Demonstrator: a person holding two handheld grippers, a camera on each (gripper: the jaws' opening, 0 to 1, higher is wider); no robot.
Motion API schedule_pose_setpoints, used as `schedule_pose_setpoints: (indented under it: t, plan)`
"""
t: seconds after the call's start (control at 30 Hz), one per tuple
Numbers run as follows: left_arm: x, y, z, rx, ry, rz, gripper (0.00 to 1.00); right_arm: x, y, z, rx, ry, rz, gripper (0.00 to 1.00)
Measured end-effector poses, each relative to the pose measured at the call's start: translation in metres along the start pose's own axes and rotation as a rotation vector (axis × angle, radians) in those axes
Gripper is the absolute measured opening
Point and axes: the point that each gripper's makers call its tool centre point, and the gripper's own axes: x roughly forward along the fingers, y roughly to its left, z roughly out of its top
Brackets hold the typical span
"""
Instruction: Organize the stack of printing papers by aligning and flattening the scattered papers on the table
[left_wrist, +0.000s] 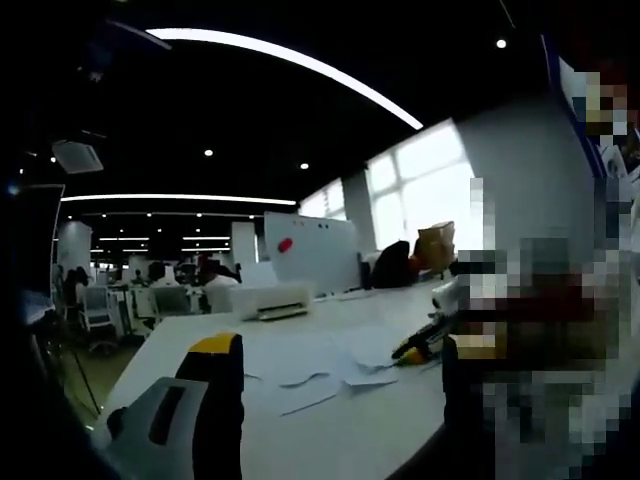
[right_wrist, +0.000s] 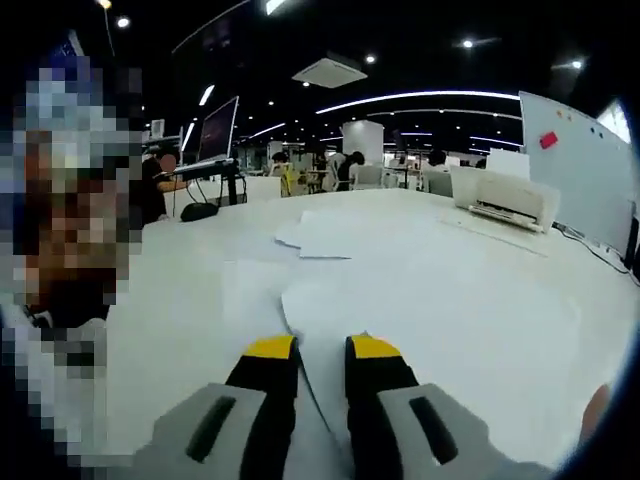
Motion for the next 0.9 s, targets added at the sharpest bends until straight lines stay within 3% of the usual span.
schedule_pose_setpoints:
  t: [0.3, 0.4, 0.57, 0.77, 0.83, 0.9]
  plan:
    - [-0.002, 0.002, 0.001, -0.001, -0.002, 0.006, 0.83, 0.0, -0.013, 0.0, 0.018, 0.033, -0.022, 0.0]
    - [-0.002, 0.001, 0.002, 0.004, -0.001, 0.005, 0.83, 0.0, -0.019, 0.0, 0.051, 0.073, -0.049, 0.0]
    - [-0.003, 0.001, 0.004, 0.009, -0.006, 0.006, 0.83, -0.004, -0.016, 0.003, 0.007, 0.092, -0.072, 0.0]
    - [-0.003, 0.001, 0.005, 0.005, -0.012, 0.007, 0.83, -0.021, -0.003, 0.035, 0.0, 0.016, -0.056, 0.0]
    - [-0.001, -0.001, 0.004, 0.004, -0.017, 0.001, 0.83, -0.028, 0.005, 0.05, -0.038, -0.019, -0.047, 0.0]
    - [0.001, -0.004, 0.002, -0.002, -0.015, -0.007, 0.83, -0.037, 0.025, 0.068, -0.033, -0.06, 0.006, 0.0]
